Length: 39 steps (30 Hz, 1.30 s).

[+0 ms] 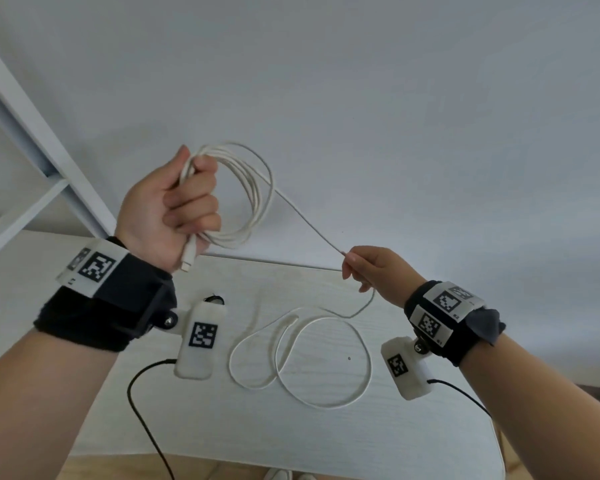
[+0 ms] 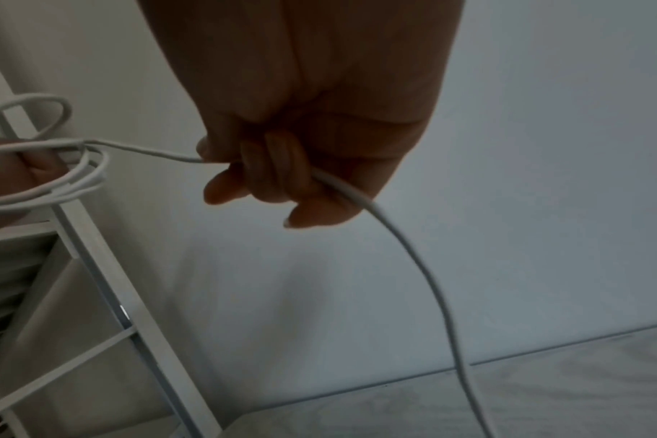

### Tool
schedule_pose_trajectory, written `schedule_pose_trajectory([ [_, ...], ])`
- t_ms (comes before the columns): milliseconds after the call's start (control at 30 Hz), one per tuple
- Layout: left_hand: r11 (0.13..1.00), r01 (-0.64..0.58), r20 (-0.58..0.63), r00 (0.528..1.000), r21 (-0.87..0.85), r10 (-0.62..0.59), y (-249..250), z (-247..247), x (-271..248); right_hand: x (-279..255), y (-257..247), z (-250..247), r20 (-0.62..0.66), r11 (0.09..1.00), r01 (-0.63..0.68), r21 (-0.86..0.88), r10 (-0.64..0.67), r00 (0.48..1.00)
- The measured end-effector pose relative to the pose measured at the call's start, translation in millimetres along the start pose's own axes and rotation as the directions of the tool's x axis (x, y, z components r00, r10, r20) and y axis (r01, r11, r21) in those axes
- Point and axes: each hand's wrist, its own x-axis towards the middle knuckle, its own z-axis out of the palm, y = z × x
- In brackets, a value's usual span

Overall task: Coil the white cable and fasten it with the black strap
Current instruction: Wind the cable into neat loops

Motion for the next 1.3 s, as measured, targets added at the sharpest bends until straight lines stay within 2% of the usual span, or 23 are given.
schedule_pose_trajectory([
  [167, 0.997, -0.063, -0.079, 0.995, -0.036, 0.06, 26, -1, -10, -8, 12, -6, -0.015, 0.997, -0.05, -0.062, 0.049, 0.999],
  [367, 0.988, -0.152, -0.113, 0.982, -0.001, 0.151, 30, -14, -11, -9, 15, -12, -0.162, 0.997, -0.036, 0.068, 0.047, 0.986],
  [400, 0.979, -0.194, -0.158, 0.966, 0.07, 0.203, 26, -15, -9, -10, 15, -12, -0.183, 0.998, -0.031, 0.055, 0.04, 0.982],
  [467, 0.904, -0.249, -0.317, 0.876, 0.348, 0.363, 18, -9, -7, -12, 12, -9, -0.195, 0.999, -0.011, -0.053, 0.001, 0.981],
  [500, 0.856, -0.249, -0.359, 0.828, 0.453, 0.431, 14, -5, -5, -13, 10, -6, -0.182, 0.992, 0.003, -0.123, -0.025, 0.983],
  [567, 0.813, -0.251, -0.384, 0.783, 0.526, 0.49, 8, 0, 0, -16, 2, 0, -0.121, 0.97, 0.044, -0.239, -0.075, 0.99],
  [767, 0.757, -0.188, -0.423, 0.734, 0.626, 0.532, -12, 1, 12, -24, -34, 15, 0.109, 0.88, 0.184, -0.438, -0.151, 0.983],
  [900, 0.677, -0.11, -0.432, 0.694, 0.728, 0.576, -30, -1, 16, -32, -59, 24, 0.232, 0.836, 0.287, -0.468, -0.197, 0.953],
  [1000, 0.617, -0.003, -0.439, 0.701, 0.787, 0.563, -43, 1, 16, -35, -74, 25, 0.262, 0.826, 0.351, -0.441, -0.255, 0.931],
  [1133, 0.559, 0.154, -0.454, 0.769, 0.815, 0.45, -58, 5, 15, -36, -89, 24, 0.256, 0.806, 0.429, -0.408, -0.35, 0.901],
  [1300, 0.472, 0.305, -0.487, 0.809, 0.827, 0.329, -74, 10, 13, -31, -98, 22, 0.164, 0.811, 0.461, -0.361, -0.431, 0.887],
])
